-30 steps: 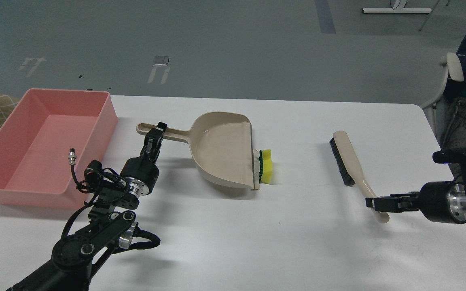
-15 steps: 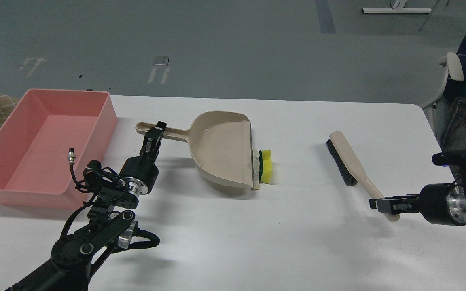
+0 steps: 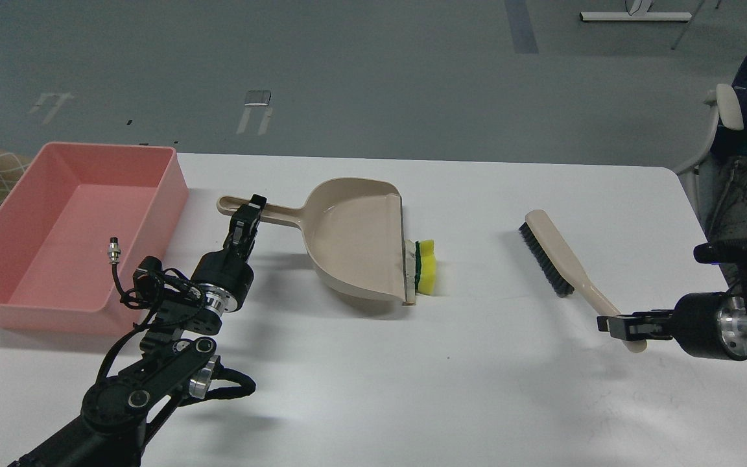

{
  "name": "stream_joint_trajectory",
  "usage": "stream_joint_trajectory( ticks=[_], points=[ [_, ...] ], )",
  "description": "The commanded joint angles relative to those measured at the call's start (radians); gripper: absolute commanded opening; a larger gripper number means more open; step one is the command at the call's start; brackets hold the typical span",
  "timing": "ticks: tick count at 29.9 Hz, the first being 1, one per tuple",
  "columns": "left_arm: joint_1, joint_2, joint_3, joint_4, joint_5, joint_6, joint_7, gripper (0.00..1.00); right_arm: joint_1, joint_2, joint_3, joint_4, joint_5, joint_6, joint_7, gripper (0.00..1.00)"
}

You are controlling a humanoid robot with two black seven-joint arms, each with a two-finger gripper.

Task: Sweep and dump garbage into bin
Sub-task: 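Sweep the sponge and debris into the dustpan with the brush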

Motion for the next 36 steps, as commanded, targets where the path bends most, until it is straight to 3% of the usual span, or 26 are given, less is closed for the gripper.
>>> stream_joint_trajectory(
  ticks=[1,9,20,26,36],
  points=[
    [-0.001,0.002,0.000,-0.001,0.000,0.000,0.000,0.00,0.010,0.001,0.008,0.004,0.001,0.001,0.000,0.00],
    [0.002,0.009,0.005,-0.003,0.001,0.000,-0.001,0.00,0.026,0.025,0.008,0.034,0.002,0.004,-0.028,0.00],
    [0.019,0.072,0.024,-0.003,0.012,-0.015,-0.008,0.00,0.018,0.079,0.011,0.053,0.004,0.028,-0.029,0.00],
    [0.017,0.115,0.109,-0.003,0.015,-0.003,-0.055,0.00,0.017,0.116,0.008,0.051,0.006,0.028,-0.031,0.00],
    [0.017,0.121,0.111,-0.003,0.015,-0.003,-0.055,0.00,0.020,0.228,0.008,0.033,0.009,0.028,-0.049,0.00]
  ],
)
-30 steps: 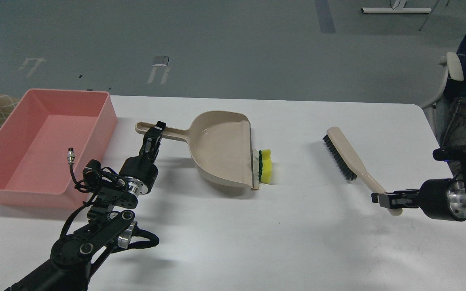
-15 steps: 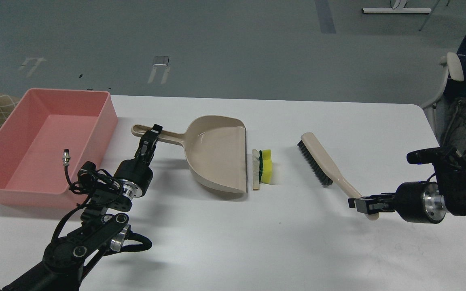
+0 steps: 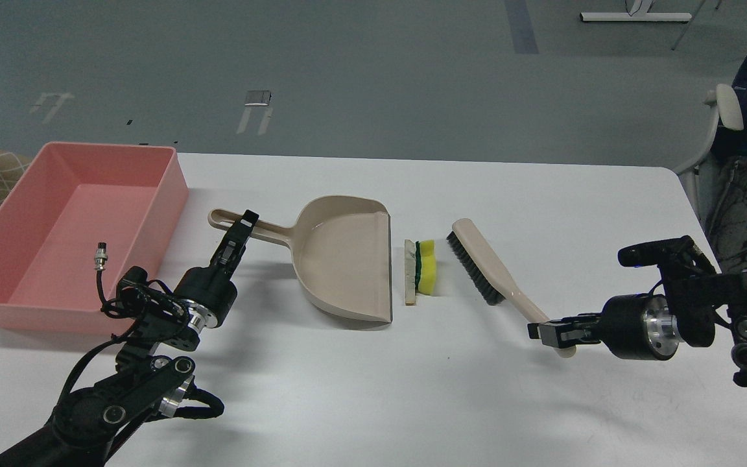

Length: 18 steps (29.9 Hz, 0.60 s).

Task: Sweep and dump garbage into bin
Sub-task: 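Sweep the sponge and debris into the dustpan with the brush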

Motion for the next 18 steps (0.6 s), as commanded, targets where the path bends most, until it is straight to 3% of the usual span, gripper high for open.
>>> stream_joint_trajectory(
  ticks=[1,18],
  points=[
    [-0.001,0.001,0.000,0.000,0.000,0.000,0.000,0.00,0.005,0.036,0.000,-0.008,0.002,0.000,-0.002,0.00],
    [-0.001,-0.004,-0.003,-0.009,-0.003,0.005,0.000,0.00,0.019,0.252,0.020,-0.047,0.039,0.000,-0.040,0.00]
  ],
)
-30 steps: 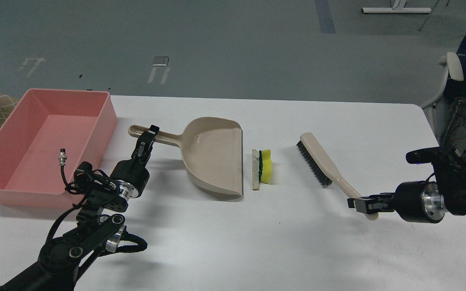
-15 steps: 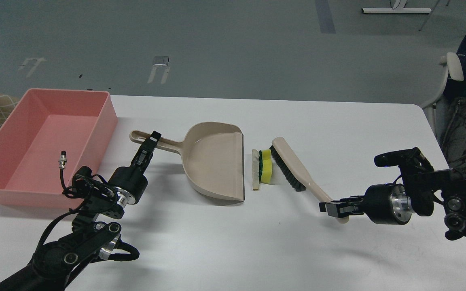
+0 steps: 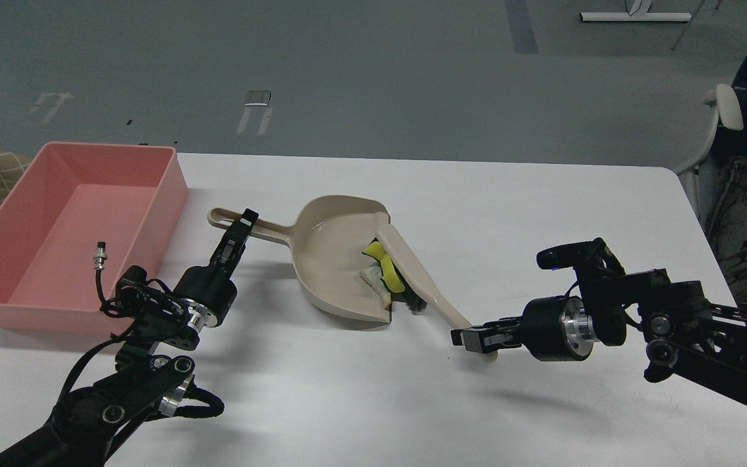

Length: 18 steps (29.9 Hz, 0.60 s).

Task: Sweep and dump garbage into bin
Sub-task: 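Sweep the sponge and debris into the dustpan with the brush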

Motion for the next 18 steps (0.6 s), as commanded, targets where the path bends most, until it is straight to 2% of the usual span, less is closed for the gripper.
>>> stream_joint_trajectory(
  ticks=[1,11,18],
  points=[
    [0.000,-0.006,0.000,0.000,0.000,0.000,0.000,0.00,0.000,0.044,0.019,-0.018,0.000,0.000,-0.001,0.00],
    [0.001,-0.009,-0.002,0.000,-0.008,0.000,0.000,0.00,0.002,0.153,0.047,-0.040,0.002,0.000,-0.002,0.00],
    [0.003,-0.017,-0.016,0.000,-0.017,0.000,0.000,0.00,0.033,0.132,0.092,-0.038,0.022,0.000,-0.013,0.00]
  ],
)
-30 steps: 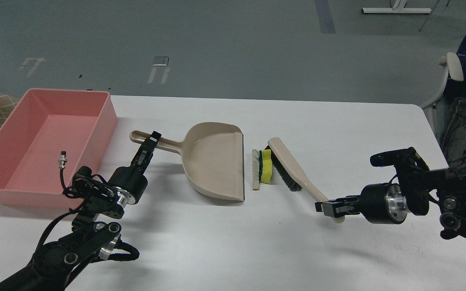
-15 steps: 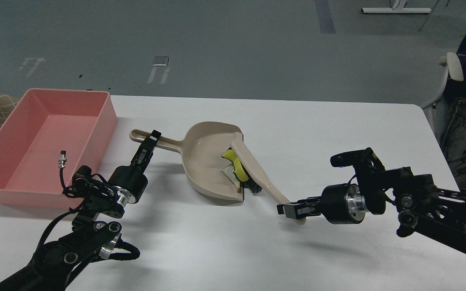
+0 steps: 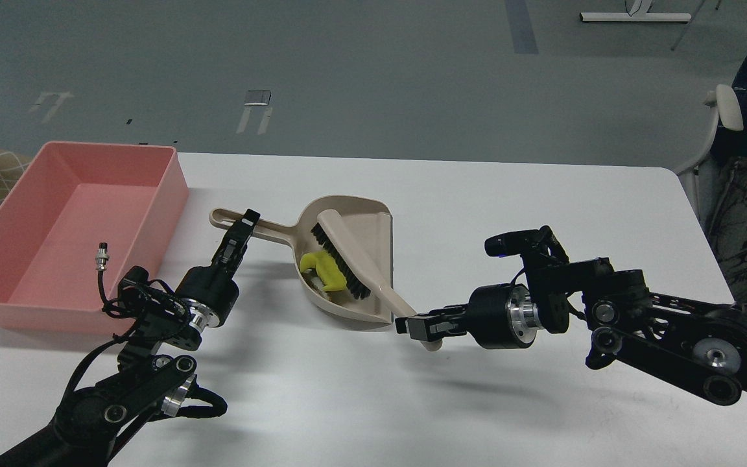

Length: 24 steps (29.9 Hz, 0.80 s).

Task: Sweep and dump garbage into bin
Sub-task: 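Sweep the sponge and debris into the dustpan with the brush, then lift the dustpan with the left gripper over the pink bin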

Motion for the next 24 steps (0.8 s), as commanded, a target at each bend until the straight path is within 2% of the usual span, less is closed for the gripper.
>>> stream_joint_trajectory(
  ticks=[1,10,17,24],
  points=[
    [0.002,-0.007,-0.005,0.000,-0.013,-0.001,-0.001,0.00,0.017,-0.027,0.020,0.000,0.011,0.000,-0.006,0.00],
    [-0.001,-0.016,-0.011,-0.008,-0.220,-0.007,-0.008,0.00,0.036,-0.177,0.059,0.009,0.014,0.000,-0.006,0.00],
    [-0.020,-0.002,-0.114,-0.015,-0.350,-0.033,-0.003,0.00,0.013,-0.386,0.060,0.018,0.026,0.000,0.017,0.00],
    [-0.069,0.122,-0.168,-0.087,-0.360,-0.064,0.031,0.00,-0.049,-0.460,0.063,0.021,0.029,0.000,0.039,0.00]
  ],
)
